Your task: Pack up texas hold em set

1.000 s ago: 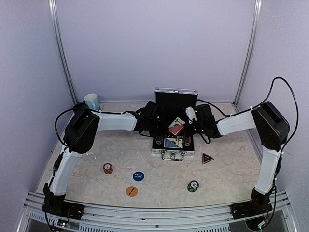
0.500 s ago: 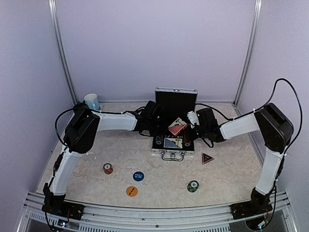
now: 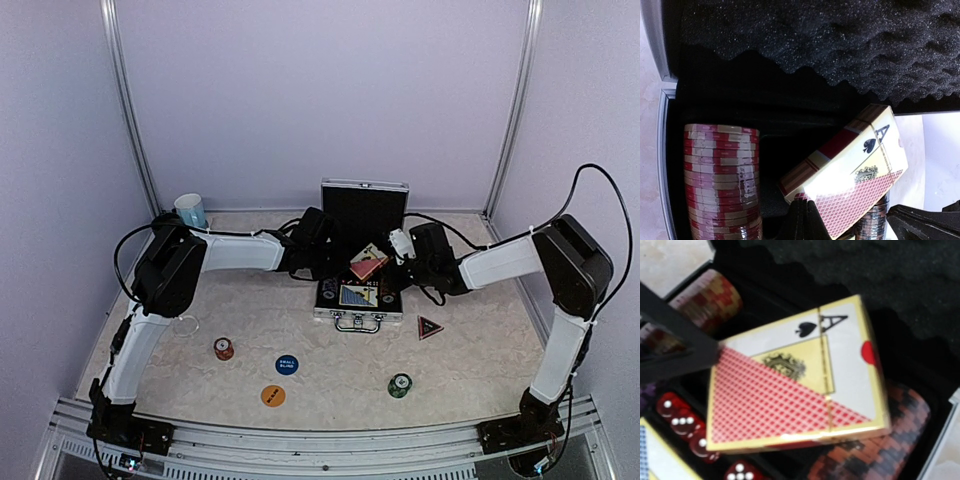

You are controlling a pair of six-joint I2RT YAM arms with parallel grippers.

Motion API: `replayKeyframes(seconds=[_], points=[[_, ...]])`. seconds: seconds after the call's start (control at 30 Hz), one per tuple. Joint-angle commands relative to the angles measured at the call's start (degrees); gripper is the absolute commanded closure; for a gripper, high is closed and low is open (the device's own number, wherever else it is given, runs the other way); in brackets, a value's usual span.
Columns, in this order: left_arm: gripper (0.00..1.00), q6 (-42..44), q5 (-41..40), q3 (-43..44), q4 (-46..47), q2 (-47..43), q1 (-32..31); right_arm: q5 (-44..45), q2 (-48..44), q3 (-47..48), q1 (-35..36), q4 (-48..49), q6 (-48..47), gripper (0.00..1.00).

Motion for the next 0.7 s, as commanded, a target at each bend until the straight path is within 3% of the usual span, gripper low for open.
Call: replayKeyframes(seconds=[0.0,0.27,0.67], points=[[0.97,-0.4,-2.3,1.6,3.7,1.2,1.1,-1.3,-3.6,-1.6,-0.3,1.6,0.6,1.00],[0.97,-2.1,-2.1,-1.7,-1.1,-2.1,0.3,1.1,-6.5,-2.2,-0.3,0.4,0.8,1.00],[0.98,-2.9,-3.4,4.8,-9.9,0.8,-1.6,4.5,-8.4,-2.9,-0.3,0.3,1.3,1.00]])
